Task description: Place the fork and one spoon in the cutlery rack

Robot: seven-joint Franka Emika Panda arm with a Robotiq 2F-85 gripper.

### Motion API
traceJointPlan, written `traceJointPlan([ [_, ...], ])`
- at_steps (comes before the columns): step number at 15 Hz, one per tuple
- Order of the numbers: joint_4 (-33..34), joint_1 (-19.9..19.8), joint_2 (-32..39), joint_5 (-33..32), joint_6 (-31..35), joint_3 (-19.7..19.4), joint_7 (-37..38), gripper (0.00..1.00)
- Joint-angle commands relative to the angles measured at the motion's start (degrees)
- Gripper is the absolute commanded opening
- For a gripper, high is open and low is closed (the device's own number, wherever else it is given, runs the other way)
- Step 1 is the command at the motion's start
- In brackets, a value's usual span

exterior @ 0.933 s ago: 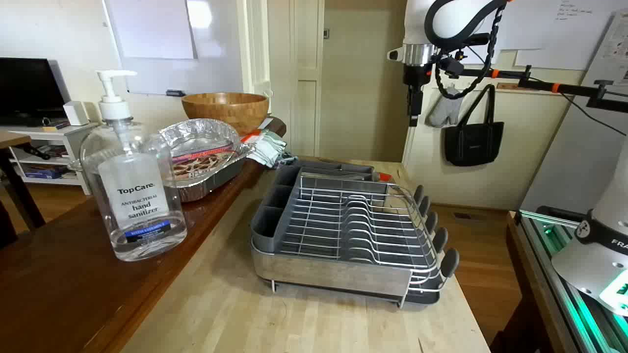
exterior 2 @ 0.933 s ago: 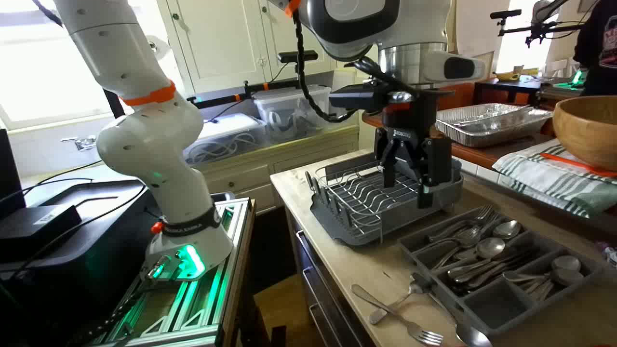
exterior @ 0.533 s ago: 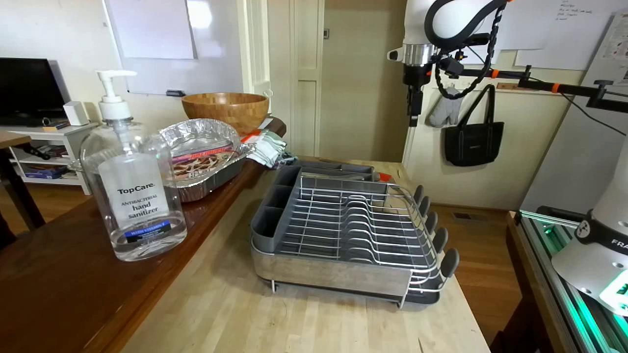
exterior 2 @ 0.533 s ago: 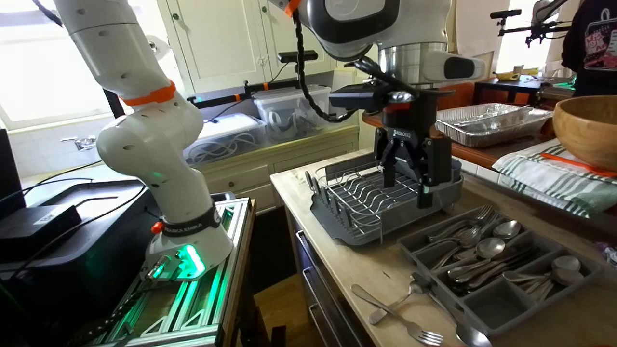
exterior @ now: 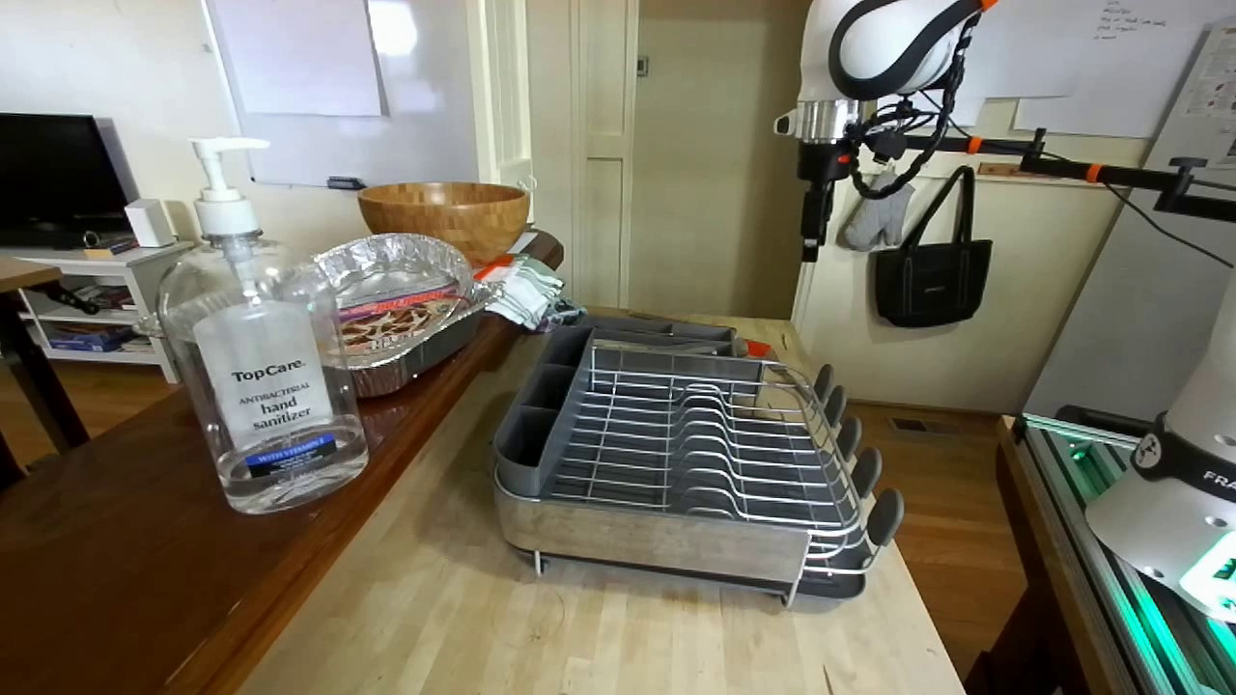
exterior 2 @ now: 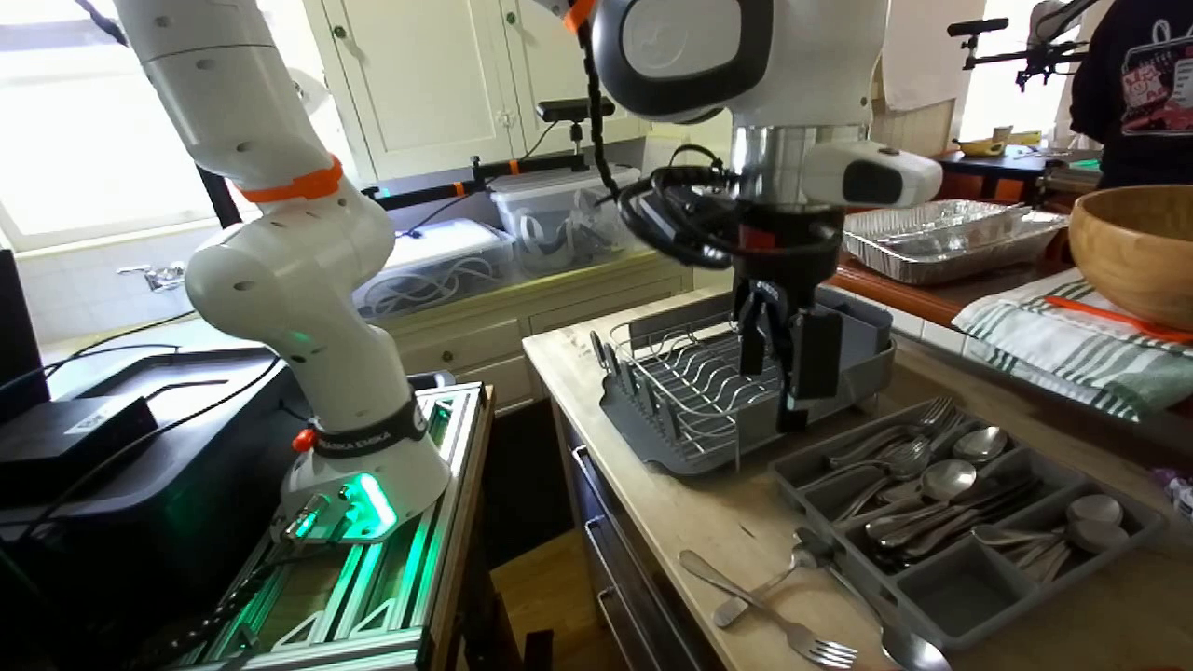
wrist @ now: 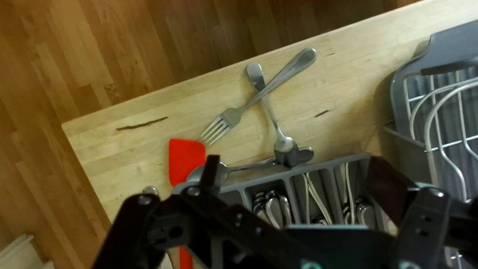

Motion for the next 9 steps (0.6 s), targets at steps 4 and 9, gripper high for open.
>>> traceJointPlan([
  [4, -1.9, -3.9, 8.3, 10.6, 5.9, -2.1, 6.9, 1.00],
  [9, -1.7, -6.2, 15.3, 19.0, 11.5, -1.8, 10.1, 1.00],
])
